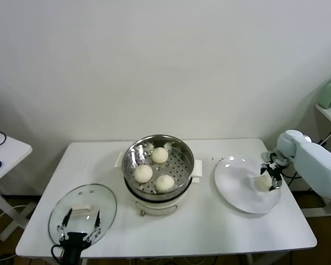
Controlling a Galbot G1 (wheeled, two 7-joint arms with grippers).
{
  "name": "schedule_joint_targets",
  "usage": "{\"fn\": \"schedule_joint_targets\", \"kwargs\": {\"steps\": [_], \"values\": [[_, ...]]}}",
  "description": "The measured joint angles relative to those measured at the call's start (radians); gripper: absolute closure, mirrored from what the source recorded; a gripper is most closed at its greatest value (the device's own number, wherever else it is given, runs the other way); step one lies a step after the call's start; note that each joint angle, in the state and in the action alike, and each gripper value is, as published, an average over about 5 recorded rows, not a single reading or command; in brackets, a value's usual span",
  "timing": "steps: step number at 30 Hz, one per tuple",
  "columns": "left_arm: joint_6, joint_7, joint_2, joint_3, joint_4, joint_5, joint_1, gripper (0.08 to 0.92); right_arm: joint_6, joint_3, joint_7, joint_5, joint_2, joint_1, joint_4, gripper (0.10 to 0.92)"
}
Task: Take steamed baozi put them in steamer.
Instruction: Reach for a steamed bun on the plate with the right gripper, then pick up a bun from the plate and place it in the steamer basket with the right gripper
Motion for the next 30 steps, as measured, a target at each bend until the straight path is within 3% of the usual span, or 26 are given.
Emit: {"fn": "schedule_joint_targets", "kwargs": {"steps": [6,18,30], "values": [[-0.001,0.0,0.0,-0.002,-0.001,-0.002,0.001,0.177,-0.001,0.004,-0.001,0.0,0.0,-0.005,-0.003,0.312],[-0.004,-0.001,0.0,-0.001,-0.001,-0.002,0.001,0.177,-0.017,-0.006,0.004,0.045,-0.008,0.015,0.004,0.33],[-0.012,-0.001,-0.003,0.016,-0.008,0.0,-0.002,0.177,-0.073,-0.208,0.001,0.277,0.009,0.21,0.045,0.338]]}}
